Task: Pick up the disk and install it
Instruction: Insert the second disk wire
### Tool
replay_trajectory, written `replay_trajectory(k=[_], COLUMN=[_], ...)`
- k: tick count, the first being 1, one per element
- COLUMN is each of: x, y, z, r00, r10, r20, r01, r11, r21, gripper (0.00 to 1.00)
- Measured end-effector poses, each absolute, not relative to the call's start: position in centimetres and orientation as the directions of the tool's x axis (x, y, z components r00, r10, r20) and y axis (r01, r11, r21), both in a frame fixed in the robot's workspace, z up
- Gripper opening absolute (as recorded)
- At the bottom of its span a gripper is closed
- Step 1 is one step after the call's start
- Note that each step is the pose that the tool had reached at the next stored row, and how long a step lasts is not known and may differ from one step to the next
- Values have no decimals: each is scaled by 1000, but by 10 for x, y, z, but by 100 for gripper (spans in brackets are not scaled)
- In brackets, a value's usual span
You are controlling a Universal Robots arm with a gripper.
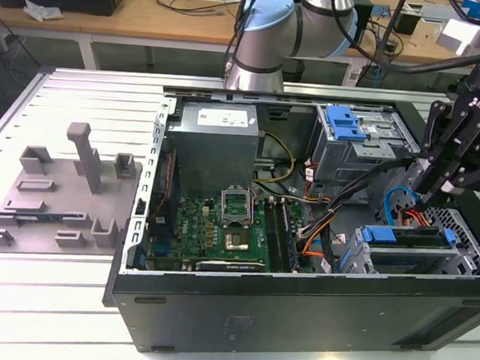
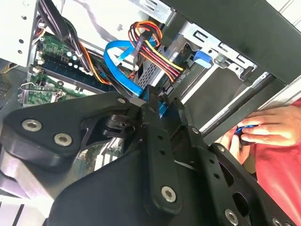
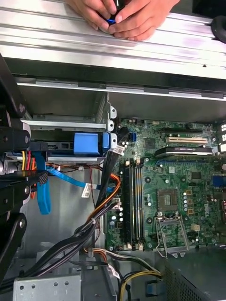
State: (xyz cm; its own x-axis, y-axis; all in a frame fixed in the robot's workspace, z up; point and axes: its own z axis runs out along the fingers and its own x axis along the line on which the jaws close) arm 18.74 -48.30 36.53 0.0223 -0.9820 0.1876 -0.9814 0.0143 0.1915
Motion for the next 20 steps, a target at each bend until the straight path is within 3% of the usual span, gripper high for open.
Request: replay_trajectory(k=[6, 14, 15, 16, 20], x=[185, 182, 182, 182, 182], y=[-483, -483, -483, -483, -483], z=[362, 362, 362, 362, 362], r00=[17, 15, 15, 15, 14], r10=[-982, -981, -981, -981, -981], r20=[189, 191, 191, 191, 192], r01=[-986, -988, -988, -988, -989], r11=[14, 15, 15, 15, 15], r21=[164, 154, 153, 151, 148], gripper=[31, 31, 29, 16, 16])
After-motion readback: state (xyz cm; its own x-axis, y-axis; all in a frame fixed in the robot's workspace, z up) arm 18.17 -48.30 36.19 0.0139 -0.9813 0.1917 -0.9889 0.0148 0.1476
